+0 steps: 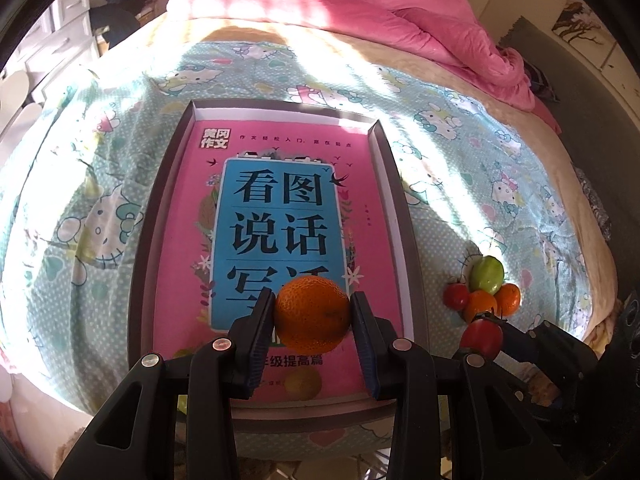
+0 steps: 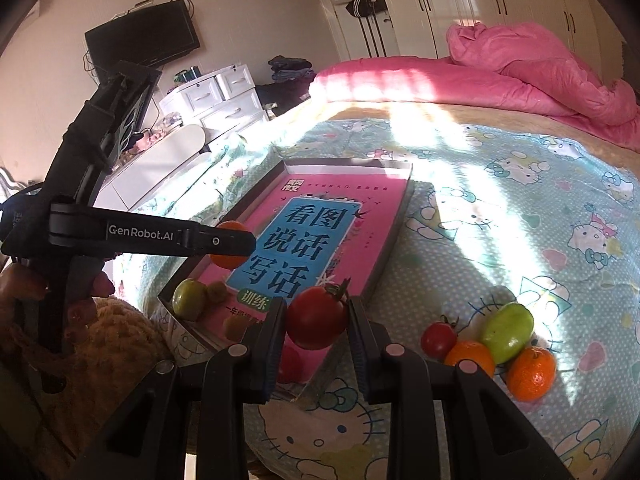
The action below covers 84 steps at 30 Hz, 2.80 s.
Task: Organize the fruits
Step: 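Carry the orange and the red tomato over the pink book with both tools, then lower the orange onto the book and open the left tool while the right tool releases the tomato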
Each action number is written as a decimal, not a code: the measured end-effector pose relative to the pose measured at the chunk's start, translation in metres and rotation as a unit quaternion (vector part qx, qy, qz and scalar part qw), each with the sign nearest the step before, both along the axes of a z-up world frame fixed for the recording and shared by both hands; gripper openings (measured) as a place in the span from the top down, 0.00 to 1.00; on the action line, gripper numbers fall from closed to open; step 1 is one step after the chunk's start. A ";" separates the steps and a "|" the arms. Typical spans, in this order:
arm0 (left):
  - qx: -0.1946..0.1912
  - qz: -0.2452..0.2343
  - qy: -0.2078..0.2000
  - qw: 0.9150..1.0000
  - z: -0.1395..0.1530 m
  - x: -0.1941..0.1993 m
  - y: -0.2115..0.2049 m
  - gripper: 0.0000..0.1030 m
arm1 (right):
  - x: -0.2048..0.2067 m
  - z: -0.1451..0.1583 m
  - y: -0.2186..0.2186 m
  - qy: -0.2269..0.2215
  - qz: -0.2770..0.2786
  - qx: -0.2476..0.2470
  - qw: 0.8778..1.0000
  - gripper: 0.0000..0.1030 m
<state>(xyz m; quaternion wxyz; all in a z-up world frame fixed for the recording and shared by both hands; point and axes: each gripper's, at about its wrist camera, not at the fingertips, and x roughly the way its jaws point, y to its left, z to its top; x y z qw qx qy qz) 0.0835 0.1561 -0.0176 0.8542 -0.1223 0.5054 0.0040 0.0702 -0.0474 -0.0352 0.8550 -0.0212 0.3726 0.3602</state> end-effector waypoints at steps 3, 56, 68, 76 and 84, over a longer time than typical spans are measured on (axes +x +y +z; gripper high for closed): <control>-0.002 -0.001 0.004 1.000 -0.005 -0.001 0.002 0.62 | 0.000 -0.003 0.010 0.000 0.009 -0.006 1.000 0.70; 0.010 -0.022 0.057 0.998 -0.056 0.001 0.002 0.61 | 0.023 -0.051 0.056 0.042 0.036 -0.074 0.996 0.70; 0.012 -0.019 0.059 0.998 -0.057 0.001 0.001 0.61 | 0.025 -0.043 0.039 0.049 0.021 -0.054 0.997 0.70; 0.016 -0.016 0.051 0.998 -0.053 0.003 0.000 0.58 | 0.023 -0.038 0.034 0.048 0.019 -0.046 0.998 0.70; 0.015 -0.015 0.035 0.999 -0.042 0.002 -0.001 0.50 | 0.022 -0.035 0.029 0.046 0.012 -0.041 0.998 0.70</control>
